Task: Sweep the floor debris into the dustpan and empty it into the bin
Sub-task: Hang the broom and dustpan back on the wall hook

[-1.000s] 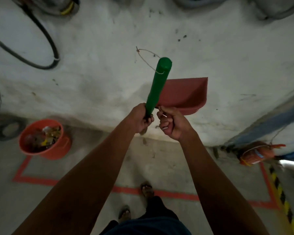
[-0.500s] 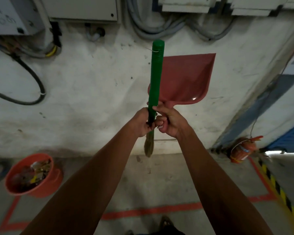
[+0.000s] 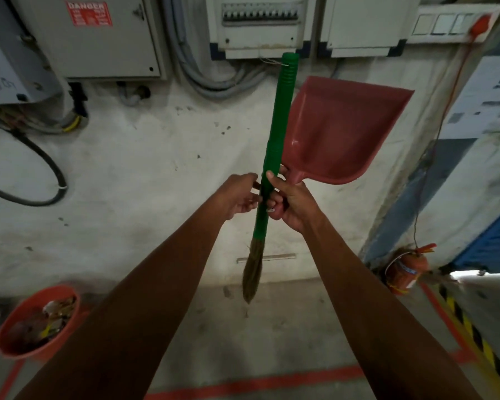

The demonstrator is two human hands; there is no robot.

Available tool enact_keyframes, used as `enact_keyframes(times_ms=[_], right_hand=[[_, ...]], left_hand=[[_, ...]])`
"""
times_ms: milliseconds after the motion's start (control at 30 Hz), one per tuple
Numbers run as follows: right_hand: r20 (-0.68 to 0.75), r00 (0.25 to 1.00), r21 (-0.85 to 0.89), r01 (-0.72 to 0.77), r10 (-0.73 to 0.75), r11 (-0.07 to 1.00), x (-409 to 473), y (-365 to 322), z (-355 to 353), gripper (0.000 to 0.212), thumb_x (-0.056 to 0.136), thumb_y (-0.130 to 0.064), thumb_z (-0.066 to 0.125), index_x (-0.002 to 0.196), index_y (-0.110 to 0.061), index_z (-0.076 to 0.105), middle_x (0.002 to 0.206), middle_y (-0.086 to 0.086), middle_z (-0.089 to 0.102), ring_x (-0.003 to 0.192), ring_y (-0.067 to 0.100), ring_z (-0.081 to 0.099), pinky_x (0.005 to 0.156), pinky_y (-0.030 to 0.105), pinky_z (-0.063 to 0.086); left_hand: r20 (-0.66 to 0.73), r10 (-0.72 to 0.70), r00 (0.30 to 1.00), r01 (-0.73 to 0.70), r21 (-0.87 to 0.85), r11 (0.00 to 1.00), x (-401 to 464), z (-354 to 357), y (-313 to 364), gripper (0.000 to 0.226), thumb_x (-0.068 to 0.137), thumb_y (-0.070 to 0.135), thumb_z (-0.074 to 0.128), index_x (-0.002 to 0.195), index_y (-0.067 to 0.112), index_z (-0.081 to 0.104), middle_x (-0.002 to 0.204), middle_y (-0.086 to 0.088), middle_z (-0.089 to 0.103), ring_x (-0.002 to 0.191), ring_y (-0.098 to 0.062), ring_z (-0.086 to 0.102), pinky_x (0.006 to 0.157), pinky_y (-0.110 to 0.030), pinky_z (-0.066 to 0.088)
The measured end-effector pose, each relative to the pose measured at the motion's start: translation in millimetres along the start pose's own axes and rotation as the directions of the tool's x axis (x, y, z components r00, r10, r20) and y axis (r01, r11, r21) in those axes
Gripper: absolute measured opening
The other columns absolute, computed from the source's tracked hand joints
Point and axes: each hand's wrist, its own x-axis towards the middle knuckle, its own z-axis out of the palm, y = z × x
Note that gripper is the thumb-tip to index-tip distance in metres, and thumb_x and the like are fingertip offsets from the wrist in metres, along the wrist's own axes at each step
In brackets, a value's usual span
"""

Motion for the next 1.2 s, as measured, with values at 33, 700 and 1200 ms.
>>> enact_keyframes(times_ms=[33, 700, 1200], right_hand=[[-0.014, 1.000, 0.003, -0.008, 0.009, 1.000, -3.1, -6.8, -8.7, 0.029, 0.096, -0.027, 0.074, 0.120, -0.020, 0.060, 0.059, 0.004, 0.037, 0.053, 0.019, 0.040, 0.049, 0.028, 0.040], [-0.009, 1.000, -0.014, 0.010, -0.011, 1.000, -110.2, -111.0, -154.0, 0.035, 0.093, -0.021, 0.077, 0.120, -0.012, 0.055, 0.059, 0.000, 0.043, 0.052, 0.017, 0.037, 0.049, 0.029, 0.043], [0.023, 0.998, -0.139, -0.048, 0.052, 0.989, -114.1, -171.1, -257.0, 0.052, 0.095, -0.031, 0.074, 0.133, -0.002, 0.054, 0.060, 0.005, 0.038, 0.053, 0.019, 0.045, 0.051, 0.030, 0.041]], left_hand=[[-0.042, 0.036, 0.998, -0.036, 0.007, 0.999, 1.2, 9.5, 9.9, 0.040, 0.104, 0.038, 0.048, 0.114, 0.005, 0.069, 0.092, -0.013, 0.073, 0.059, -0.017, 0.062, 0.054, -0.024, 0.051], [-0.449, 0.592, 0.670, -0.703, -0.125, 0.700, -67.8, 224.4, 176.7, 0.038, 0.096, 0.057, 0.062, 0.077, 0.024, 0.064, 0.079, 0.001, 0.069, 0.071, -0.017, 0.063, 0.068, -0.038, 0.056], [-0.173, 0.662, 0.729, -0.648, -0.484, 0.587, -32.5, 325.7, 228.3, 0.014, 0.093, 0.029, 0.069, 0.089, 0.016, 0.064, 0.076, 0.000, 0.053, 0.064, -0.012, 0.046, 0.061, -0.032, 0.040]])
